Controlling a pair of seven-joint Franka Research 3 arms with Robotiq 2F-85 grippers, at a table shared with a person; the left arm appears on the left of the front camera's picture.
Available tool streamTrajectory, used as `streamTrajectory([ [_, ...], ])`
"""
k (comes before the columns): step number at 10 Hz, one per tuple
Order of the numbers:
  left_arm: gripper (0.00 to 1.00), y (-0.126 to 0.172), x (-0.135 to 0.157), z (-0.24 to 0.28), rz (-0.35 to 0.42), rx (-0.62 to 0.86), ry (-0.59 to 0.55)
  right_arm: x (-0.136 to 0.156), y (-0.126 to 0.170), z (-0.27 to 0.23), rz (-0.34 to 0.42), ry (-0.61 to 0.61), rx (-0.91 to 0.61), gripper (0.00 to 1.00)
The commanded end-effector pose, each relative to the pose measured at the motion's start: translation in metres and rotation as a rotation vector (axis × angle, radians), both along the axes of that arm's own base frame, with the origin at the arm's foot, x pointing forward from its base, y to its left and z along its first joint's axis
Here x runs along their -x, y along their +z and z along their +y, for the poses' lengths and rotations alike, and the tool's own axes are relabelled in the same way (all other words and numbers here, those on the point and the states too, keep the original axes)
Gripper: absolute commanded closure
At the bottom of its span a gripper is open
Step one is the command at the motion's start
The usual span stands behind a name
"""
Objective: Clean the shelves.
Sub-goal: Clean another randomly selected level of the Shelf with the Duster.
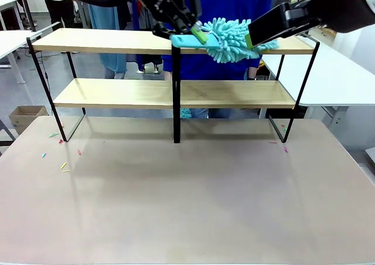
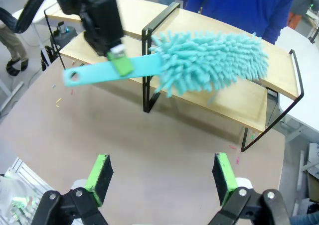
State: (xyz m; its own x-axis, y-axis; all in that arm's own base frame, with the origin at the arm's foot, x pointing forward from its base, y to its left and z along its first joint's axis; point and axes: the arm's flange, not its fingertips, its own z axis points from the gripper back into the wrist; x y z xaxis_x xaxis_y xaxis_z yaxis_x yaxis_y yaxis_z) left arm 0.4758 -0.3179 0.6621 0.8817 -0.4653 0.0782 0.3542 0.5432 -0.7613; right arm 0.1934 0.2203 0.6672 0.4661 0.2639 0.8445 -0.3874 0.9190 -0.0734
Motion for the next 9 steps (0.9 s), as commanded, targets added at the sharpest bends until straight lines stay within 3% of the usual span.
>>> streamTrajectory([
  [1,0.88,0.012,-0.005,0.035,0.151,0.13,-0.244,0.0,0.001,0.001,0.003,0.001,-0.01,0.0],
  [2,0.88,0.018,0.002,0.047,0.165,0.201,-0.317,0.0,0.001,0.001,0.003,0.001,-0.01,0.0],
  [4,0.88,0.021,0.01,0.053,0.146,0.249,-0.36,0.0,0.001,0.001,0.003,0.001,-0.01,0.0],
  [6,0.88,0.019,0.01,0.055,0.127,0.239,-0.326,0.0,0.001,0.001,0.003,0.001,-0.01,0.0],
  [9,0.88,0.028,0.023,0.113,0.008,0.247,-0.218,0.0,0.001,0.001,0.003,0.001,-0.01,0.0],
])
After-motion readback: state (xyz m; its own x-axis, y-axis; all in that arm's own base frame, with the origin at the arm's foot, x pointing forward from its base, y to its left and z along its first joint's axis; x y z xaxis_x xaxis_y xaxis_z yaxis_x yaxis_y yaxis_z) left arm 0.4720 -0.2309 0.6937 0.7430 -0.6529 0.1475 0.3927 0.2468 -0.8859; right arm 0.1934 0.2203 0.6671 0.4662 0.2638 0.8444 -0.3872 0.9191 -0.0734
